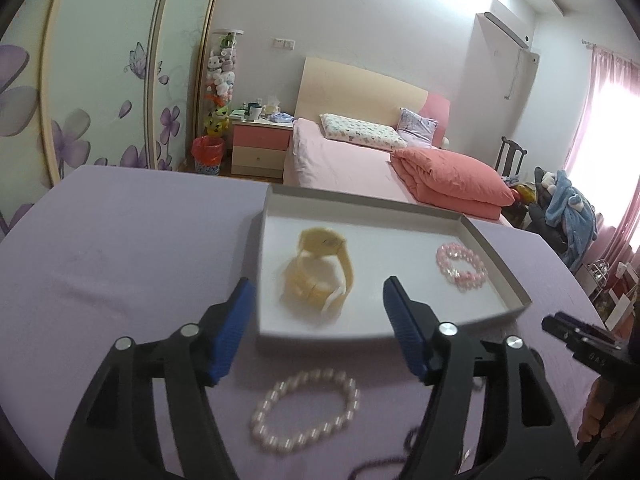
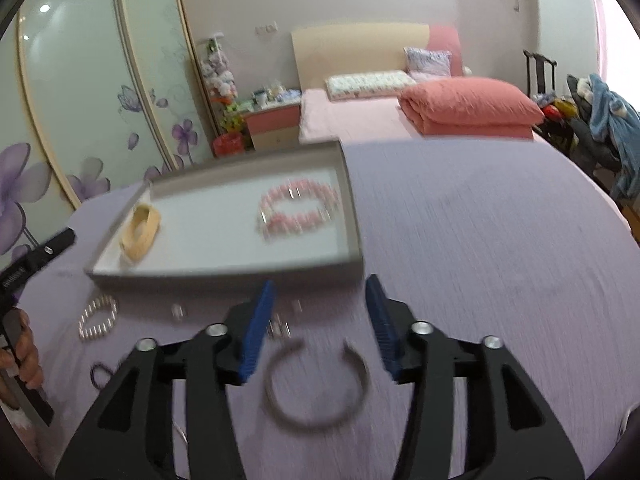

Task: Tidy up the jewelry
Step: 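Grasp the silver cuff bangle with the right tool while the left tool grasps the silver hoop bangle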

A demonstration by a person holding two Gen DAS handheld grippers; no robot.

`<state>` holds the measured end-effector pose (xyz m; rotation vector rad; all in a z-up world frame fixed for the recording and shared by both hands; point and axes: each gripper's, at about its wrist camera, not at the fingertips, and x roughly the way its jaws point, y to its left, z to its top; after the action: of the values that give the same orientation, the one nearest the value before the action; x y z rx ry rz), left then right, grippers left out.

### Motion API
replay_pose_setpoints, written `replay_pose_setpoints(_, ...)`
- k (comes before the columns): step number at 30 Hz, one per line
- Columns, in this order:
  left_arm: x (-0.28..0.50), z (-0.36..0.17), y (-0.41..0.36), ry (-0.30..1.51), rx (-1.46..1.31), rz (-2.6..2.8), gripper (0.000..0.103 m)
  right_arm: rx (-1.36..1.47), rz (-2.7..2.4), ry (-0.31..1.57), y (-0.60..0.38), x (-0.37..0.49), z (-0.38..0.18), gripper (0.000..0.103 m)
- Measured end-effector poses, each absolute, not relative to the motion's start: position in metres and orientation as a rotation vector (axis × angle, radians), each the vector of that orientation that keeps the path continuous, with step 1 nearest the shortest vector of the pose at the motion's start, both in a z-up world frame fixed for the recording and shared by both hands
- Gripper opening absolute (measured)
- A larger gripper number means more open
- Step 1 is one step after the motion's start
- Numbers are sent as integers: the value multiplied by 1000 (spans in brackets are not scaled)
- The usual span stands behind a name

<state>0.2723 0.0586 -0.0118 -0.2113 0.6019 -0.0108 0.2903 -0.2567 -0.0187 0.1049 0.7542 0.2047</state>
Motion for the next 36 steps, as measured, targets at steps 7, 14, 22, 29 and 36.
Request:
replay_pose_setpoints(7,238,-19,72,617,-247,9,75,106,187,882,-258,278,-47,73)
replay_pose_setpoints(14,215,-28,73,650,-251,23,76,20,163,915,-235,282,-54,77)
replay_pose_setpoints(22,200,-29,63,666,-214,2,76,-23,120,907,-229,282,-56,68)
replay_pose_setpoints(29,192,-33,46,693,-210,-36,76,-15,117,905,-234,278,-57,67)
replay_pose_setpoints(36,184,-40,22,733,-179,-74,76,11,120,901,-246,264,-56,67)
